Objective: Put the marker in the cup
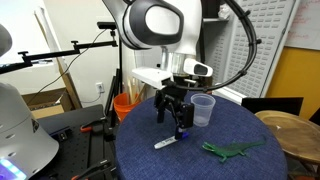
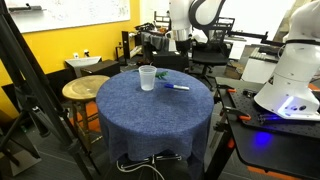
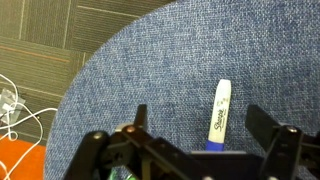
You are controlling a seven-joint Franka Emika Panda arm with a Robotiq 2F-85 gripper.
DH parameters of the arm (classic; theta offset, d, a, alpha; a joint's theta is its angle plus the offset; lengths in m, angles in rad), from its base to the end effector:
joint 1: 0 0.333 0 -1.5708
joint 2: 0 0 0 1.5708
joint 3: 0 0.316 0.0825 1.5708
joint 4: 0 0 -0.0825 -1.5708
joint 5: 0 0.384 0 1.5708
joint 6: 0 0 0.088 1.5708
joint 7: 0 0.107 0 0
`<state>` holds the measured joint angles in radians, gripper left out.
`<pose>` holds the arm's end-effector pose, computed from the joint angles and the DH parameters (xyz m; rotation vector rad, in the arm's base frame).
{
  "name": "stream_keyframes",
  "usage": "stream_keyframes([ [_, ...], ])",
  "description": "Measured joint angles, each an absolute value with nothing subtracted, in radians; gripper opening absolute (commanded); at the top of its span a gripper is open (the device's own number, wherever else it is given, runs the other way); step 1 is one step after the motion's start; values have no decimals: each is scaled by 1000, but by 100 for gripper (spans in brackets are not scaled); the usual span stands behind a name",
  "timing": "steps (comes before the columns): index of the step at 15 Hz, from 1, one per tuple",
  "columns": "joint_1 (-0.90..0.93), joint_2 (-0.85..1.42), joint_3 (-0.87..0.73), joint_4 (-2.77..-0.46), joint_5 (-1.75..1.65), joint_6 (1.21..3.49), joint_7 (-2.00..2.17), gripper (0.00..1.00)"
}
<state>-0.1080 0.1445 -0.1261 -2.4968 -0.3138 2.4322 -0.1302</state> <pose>0.4351 -0.1063 0.2141 2.9559 0.2308 -0.3584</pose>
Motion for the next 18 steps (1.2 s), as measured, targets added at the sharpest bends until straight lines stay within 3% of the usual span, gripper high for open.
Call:
stream_keyframes([
  [15,-32,408,-126,-2375,-376,2472,93,100],
  [16,-31,418,-126,-2365,-375,2472,101,75],
  [18,-30,439,-126,-2345,-372,2472,108,66],
])
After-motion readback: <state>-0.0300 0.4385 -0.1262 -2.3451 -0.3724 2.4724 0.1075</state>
